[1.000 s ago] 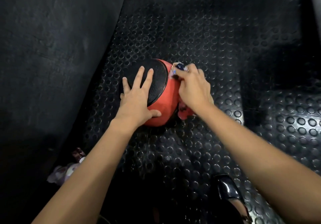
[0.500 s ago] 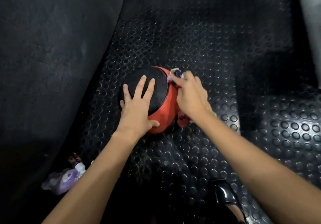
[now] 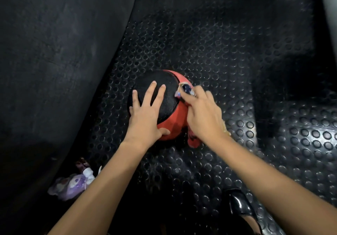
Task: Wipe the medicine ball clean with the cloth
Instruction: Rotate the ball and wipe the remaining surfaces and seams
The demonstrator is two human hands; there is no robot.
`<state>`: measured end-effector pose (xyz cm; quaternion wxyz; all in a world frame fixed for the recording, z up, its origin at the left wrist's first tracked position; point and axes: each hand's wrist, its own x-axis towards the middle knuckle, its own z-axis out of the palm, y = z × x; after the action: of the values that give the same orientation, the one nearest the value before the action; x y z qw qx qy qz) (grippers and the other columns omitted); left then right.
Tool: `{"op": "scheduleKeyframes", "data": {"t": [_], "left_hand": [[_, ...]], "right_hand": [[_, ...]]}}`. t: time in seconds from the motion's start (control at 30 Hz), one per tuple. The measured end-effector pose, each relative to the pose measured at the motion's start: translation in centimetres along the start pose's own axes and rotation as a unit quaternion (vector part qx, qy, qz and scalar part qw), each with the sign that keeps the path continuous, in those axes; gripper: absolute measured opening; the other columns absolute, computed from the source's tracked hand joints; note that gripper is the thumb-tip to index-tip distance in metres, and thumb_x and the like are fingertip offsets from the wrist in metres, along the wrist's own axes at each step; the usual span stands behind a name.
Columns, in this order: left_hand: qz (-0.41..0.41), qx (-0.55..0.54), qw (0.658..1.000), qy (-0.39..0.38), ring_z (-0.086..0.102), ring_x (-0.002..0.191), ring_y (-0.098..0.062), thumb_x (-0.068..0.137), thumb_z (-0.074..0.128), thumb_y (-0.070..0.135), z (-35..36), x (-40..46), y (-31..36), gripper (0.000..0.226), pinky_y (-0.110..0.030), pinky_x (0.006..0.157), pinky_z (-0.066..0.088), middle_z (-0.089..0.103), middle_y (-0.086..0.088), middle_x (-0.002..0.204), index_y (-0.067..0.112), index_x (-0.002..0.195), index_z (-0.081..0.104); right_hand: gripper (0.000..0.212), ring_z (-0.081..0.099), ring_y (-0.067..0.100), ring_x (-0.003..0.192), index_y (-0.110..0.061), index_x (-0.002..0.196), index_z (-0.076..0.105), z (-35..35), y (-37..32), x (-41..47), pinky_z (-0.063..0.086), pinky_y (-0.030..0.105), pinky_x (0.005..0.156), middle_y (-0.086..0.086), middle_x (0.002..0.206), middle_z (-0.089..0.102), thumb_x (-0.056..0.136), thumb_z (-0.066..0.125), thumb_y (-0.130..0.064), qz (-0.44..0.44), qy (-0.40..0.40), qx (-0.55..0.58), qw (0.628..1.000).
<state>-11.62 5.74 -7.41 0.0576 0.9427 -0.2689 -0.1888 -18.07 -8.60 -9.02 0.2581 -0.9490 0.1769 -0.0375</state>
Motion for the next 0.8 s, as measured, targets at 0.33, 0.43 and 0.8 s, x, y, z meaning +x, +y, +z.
{"op": "scheduleKeyframes", "data": {"t": [0.33, 0.43, 0.8], "left_hand": [[0.007, -0.043, 0.999, 0.017, -0.004, 0.145, -0.038, 0.067, 0.065, 0.068, 0.5, -1.3, -1.8, 0.114, -0.055, 0.115, 0.020, -0.008, 0.008, 0.156, 0.031, 0.152, -0.002], [-0.063, -0.129, 0.990, 0.007, 0.007, 0.142, -0.041, 0.065, 0.051, 0.077, -1.3, -0.5, -0.7, 0.107, -0.056, 0.111, 0.024, 0.001, 0.005, 0.155, 0.032, 0.151, 0.008], [-0.112, -0.067, 0.987, -0.093, -0.014, 0.140, -0.050, 0.063, 0.082, 0.050, -1.8, 1.4, 0.7, 0.130, -0.066, 0.107, 0.022, -0.028, 0.007, 0.155, 0.043, 0.146, -0.018]], "right_hand": [[0.051, 0.047, 0.024, 0.113, -0.036, 0.134, 0.048, 2.8, 4.6, 3.3, 0.040, 0.034, 0.084, -0.008, 0.103, 0.040, 0.094, 0.040, -0.006, 0.126, -0.069, 0.124, 0.982], [0.049, 0.048, 0.023, 0.110, -0.037, 0.136, 0.046, 3.3, 4.1, 2.5, 0.044, 0.038, 0.088, -0.007, 0.101, 0.041, 0.096, 0.042, -0.010, 0.121, -0.054, 0.145, 0.980], [0.033, 0.044, 0.006, 0.092, -0.020, 0.128, 0.057, 3.0, 3.3, 1.9, 0.034, 0.017, 0.082, -0.004, 0.102, 0.044, 0.096, 0.049, -0.023, 0.114, 0.010, 0.205, 0.972]]}}
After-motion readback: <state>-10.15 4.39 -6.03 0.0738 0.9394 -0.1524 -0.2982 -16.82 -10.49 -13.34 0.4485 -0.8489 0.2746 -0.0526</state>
